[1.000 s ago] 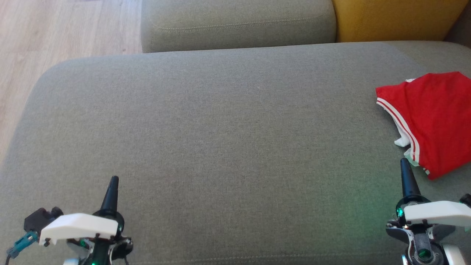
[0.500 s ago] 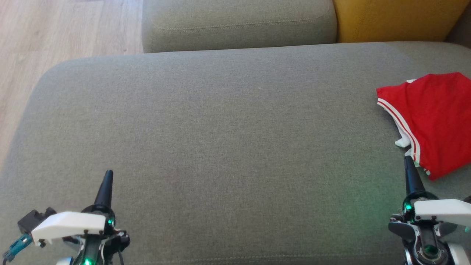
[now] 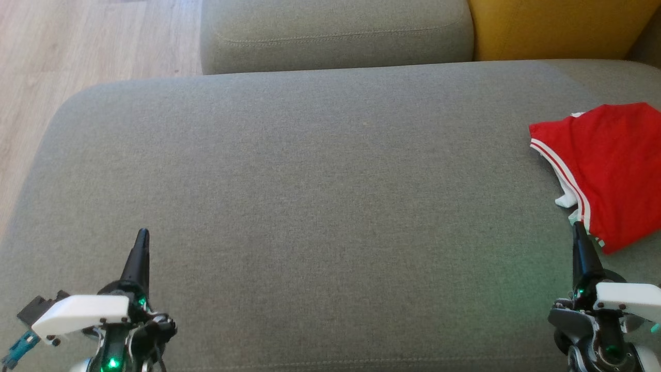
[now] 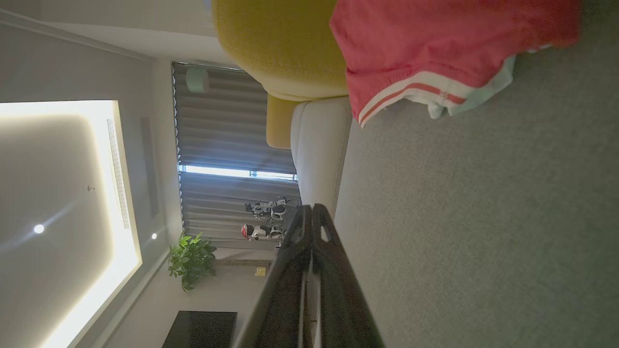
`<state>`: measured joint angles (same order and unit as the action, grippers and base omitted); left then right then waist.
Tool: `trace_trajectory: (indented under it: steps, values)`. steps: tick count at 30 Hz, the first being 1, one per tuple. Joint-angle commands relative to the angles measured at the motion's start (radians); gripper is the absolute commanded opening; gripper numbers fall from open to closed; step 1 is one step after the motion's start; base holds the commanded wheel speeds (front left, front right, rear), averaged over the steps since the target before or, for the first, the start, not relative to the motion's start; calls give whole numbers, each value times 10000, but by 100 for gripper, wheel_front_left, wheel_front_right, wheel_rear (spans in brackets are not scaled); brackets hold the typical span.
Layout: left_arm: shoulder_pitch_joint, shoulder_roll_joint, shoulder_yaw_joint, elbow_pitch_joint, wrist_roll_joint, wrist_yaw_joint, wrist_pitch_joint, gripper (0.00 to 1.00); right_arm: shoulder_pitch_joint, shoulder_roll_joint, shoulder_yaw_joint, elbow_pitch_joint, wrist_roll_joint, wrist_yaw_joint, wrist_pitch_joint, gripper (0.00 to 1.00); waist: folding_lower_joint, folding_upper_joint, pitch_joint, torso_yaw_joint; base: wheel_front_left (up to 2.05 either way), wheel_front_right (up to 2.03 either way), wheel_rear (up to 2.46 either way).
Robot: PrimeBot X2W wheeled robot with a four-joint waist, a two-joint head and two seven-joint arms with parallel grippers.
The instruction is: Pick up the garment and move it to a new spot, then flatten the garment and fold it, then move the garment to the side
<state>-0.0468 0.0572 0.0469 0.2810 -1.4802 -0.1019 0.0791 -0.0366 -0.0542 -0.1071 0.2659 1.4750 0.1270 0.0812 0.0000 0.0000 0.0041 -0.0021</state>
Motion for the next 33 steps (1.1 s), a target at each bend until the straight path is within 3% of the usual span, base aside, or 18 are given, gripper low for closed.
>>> trace_trajectory:
  steps: [1, 10, 33]
  values:
    - [-531, 27, 394, -350, -296, -121, 101, 0, -626, -44, 129, -292, 329, 34, 113, 0, 0, 0, -1, 3, 0, 0, 0]
    - [-613, -67, 674, -354, -1255, -284, 345, 0, -704, -26, 19, -217, 1382, 37, 250, 0, 0, 0, -10, 21, 0, 0, 0]
    - [-614, -70, 680, -355, -1274, -288, 350, 0, -708, -8, -10, -214, 1383, 37, 274, 0, 0, 0, -10, 21, 0, 0, 0]
